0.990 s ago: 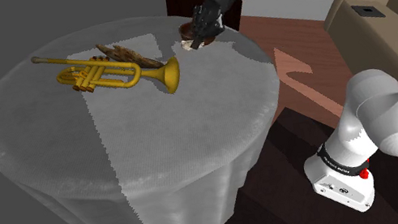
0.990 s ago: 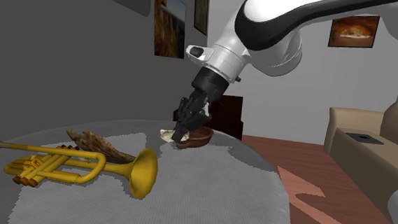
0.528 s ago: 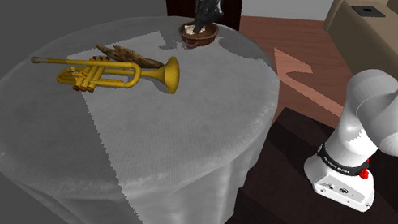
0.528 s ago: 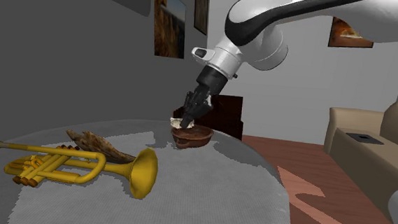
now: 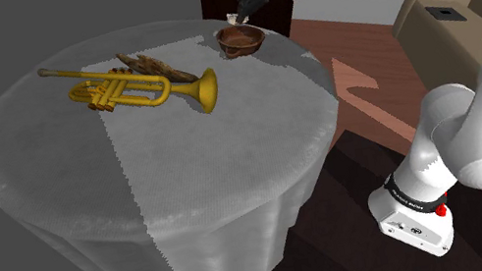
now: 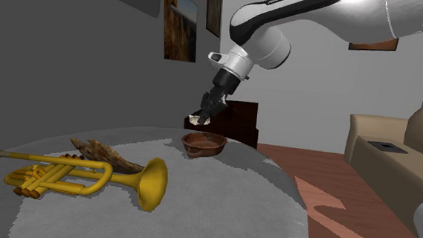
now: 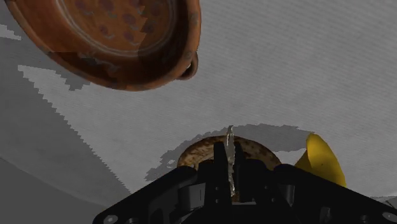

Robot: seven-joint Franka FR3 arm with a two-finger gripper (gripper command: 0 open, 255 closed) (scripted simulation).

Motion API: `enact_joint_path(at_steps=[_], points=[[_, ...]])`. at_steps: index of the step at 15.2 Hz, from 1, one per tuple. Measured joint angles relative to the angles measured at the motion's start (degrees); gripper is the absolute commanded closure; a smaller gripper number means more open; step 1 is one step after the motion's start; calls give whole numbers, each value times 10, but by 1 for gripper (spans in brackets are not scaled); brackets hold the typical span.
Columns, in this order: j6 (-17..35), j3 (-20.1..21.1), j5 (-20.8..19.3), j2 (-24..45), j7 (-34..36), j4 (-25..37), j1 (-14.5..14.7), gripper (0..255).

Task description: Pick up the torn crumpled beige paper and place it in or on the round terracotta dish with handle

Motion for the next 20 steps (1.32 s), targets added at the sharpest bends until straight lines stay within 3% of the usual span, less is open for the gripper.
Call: enact_joint_path(at_steps=[5, 10, 20], points=[[-89, -49, 82, 126, -75, 135, -47, 255], [-169, -58, 160, 245, -122, 267, -129, 255], [-121, -53, 175, 259, -163, 215, -128, 255]])
